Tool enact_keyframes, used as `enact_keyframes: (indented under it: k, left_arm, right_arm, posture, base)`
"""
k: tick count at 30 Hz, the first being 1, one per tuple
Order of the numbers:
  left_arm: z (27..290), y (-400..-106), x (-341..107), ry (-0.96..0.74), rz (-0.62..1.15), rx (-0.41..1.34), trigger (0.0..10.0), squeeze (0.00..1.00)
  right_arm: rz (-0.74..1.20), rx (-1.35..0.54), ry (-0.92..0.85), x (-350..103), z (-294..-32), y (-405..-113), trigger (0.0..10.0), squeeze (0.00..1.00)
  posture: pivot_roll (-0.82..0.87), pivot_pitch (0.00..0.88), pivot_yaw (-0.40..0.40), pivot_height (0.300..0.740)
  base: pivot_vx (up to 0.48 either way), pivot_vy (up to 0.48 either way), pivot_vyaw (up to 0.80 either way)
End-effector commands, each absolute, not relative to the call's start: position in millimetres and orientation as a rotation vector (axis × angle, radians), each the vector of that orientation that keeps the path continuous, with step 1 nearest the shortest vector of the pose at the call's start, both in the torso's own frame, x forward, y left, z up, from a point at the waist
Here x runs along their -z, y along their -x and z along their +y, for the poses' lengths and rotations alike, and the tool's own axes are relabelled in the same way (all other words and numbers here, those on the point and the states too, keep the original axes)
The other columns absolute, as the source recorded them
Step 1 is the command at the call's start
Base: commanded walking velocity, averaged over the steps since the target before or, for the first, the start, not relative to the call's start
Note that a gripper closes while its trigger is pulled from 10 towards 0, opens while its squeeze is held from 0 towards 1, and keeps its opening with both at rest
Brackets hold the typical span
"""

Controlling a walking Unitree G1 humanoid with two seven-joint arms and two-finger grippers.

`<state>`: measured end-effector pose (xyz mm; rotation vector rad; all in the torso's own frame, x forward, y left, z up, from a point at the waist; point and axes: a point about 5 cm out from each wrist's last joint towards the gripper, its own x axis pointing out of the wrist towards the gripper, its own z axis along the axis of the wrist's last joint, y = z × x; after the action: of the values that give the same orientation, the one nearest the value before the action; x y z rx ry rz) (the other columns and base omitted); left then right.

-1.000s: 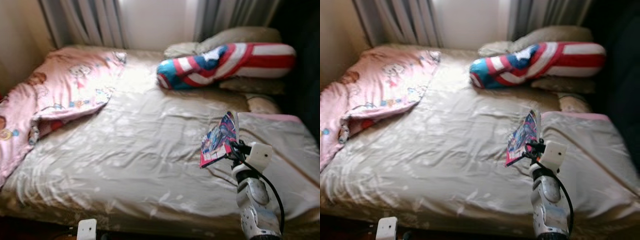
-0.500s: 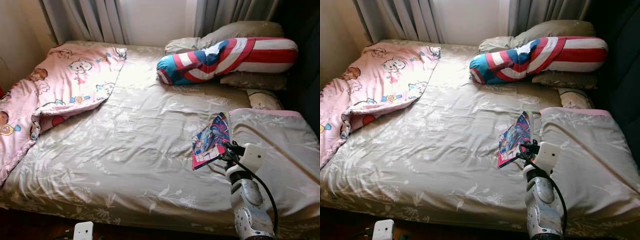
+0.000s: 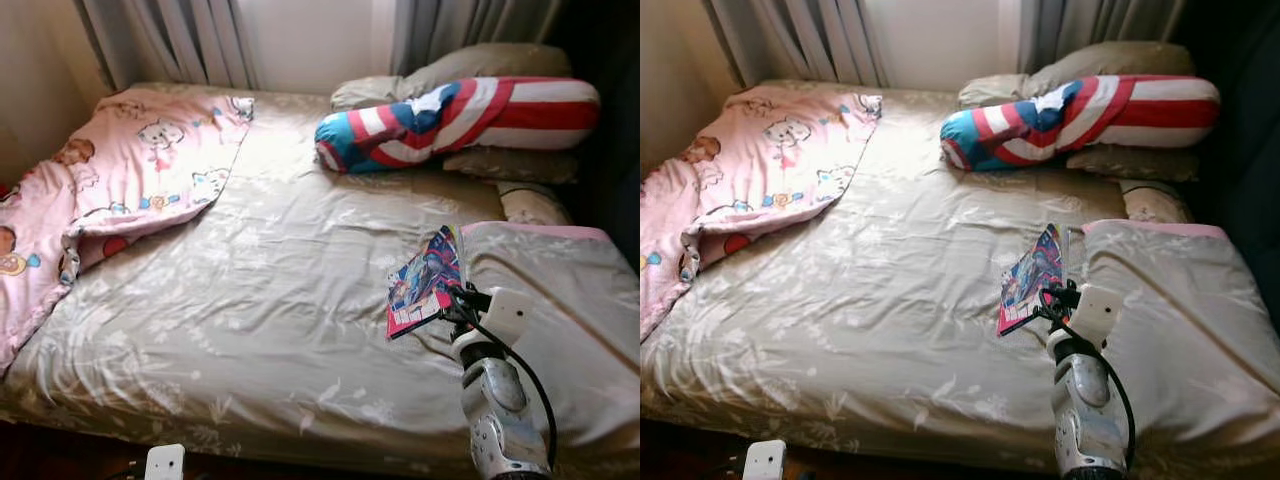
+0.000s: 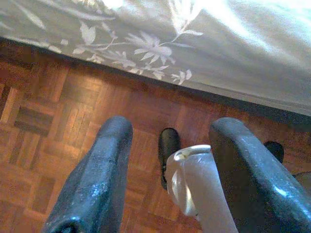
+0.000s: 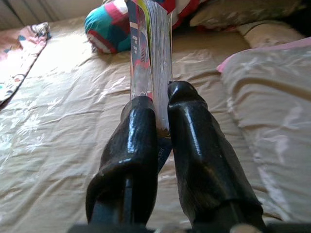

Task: Clean up the room

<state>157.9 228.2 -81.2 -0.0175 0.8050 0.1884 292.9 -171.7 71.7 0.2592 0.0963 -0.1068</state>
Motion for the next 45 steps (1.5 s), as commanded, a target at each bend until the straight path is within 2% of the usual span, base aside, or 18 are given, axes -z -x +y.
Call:
enact_keyframes:
  k: [1, 14, 19, 22, 28, 31, 36, 45]
  left_arm:
    - [229.6, -149.7, 84.9, 0.015, 0.839, -0.195, 10.0, 0.0]
    - [229.3, -150.6, 84.0, 0.017, 0.824, -0.192, 10.0, 0.0]
    - [232.5, -163.2, 76.4, 0.019, 0.754, -0.192, 10.0, 0.0]
    - [232.5, -178.1, 66.6, 0.024, 0.66, -0.185, 10.0, 0.0]
    - [232.8, -187.9, 57.9, 0.029, 0.576, -0.179, 10.0, 0.0]
    - [233.1, -208.6, 30.5, 0.02, 0.345, -0.143, 10.0, 0.0]
    - [230.5, -217.8, 8.1, 0.009, 0.206, -0.13, 10.0, 0.0]
    - [212.6, -230.2, -18.8, 0.032, 0.08, -0.096, 10.0, 0.0]
  right_arm:
    - [0.058, 0.097, -0.263, -80.2, -170.4, -295.8, 10.0, 0.0]
    - [0.061, 0.096, -0.263, -79.3, -169.1, -294.9, 10.0, 0.0]
    - [0.063, 0.09, -0.264, -78.6, -168.1, -294.1, 10.0, 0.0]
    - [0.064, 0.077, -0.271, -77.3, -165.9, -292.6, 10.0, 0.0]
    - [0.068, 0.07, -0.278, -76.1, -164.3, -291.4, 10.0, 0.0]
    - [0.075, 0.057, -0.302, -73.4, -161.6, -289.1, 10.0, 0.0]
    - [0.069, 0.07, -0.326, -73.6, -162.6, -289.5, 10.0, 0.0]
    - [0.08, 0.074, -0.318, -72.2, -164.2, -290.0, 10.0, 0.0]
  posture:
    - [-0.02, 0.121, -0.033, 0.74]
    - [-0.02, 0.122, -0.032, 0.74]
    - [-0.02, 0.124, -0.03, 0.74]
    - [-0.02, 0.125, -0.027, 0.74]
    - [-0.02, 0.126, -0.023, 0.74]
    - [-0.02, 0.125, -0.019, 0.74]
    - [-0.02, 0.114, -0.012, 0.74]
    - [-0.02, 0.086, -0.007, 0.74]
  base:
    - [0.255, 0.0, 0.0]
    - [0.118, 0.0, 0.0]
    - [0.0, 0.0, 0.0]
    - [0.0, 0.0, 0.0]
    - [0.0, 0.0, 0.0]
    - [0.0, 0.0, 0.0]
    - [0.0, 0.0, 0.0]
    - [0.0, 0.0, 0.0]
